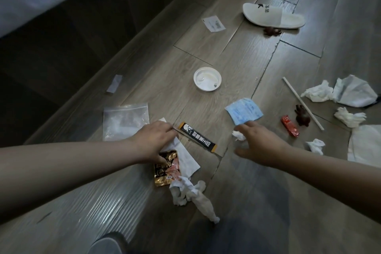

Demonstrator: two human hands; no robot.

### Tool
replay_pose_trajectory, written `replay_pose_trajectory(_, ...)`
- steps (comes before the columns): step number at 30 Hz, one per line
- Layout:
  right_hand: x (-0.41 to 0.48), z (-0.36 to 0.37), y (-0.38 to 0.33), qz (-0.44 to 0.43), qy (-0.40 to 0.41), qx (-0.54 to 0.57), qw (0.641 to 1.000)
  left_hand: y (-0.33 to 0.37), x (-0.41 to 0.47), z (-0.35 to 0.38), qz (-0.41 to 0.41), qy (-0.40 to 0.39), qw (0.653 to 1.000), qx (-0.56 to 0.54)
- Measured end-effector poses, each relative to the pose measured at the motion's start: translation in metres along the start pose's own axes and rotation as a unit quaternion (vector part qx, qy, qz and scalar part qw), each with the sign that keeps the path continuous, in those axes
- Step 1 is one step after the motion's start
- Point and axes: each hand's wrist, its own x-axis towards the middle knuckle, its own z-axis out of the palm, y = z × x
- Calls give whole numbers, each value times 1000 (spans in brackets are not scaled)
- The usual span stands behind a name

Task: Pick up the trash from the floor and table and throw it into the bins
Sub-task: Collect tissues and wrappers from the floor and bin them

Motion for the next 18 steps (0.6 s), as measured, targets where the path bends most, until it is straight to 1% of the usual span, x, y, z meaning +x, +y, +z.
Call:
replay_pose_trajectory(3, 16, -3, 13, 14, 16, -8, 1000, 2, 4, 6, -4, 5, 1000, 10)
replay_pose_trajectory(5, 26, -4, 22, 21, 12, -11, 1000, 3, 7, 8, -9, 11, 1000, 14)
replay_pose_trajectory(10, 44, 0, 38, 29, -20, 8, 999, 3, 10, 8, -15, 10, 999, 34)
replay_pose_trajectory(13, 46, 4, 41, 38, -66, 5, 997, 2, 12, 9, -18, 17, 999, 34)
replay_pose_trajectory(15, 42, 8, 40, 35, -83, -5, 996, 3, 14, 8, -26, 25, 999, 27)
replay_pose_trajectory(18, 30, 16, 38, 21, -84, -18, 996, 3, 17, 6, -17, 68, 998, 8)
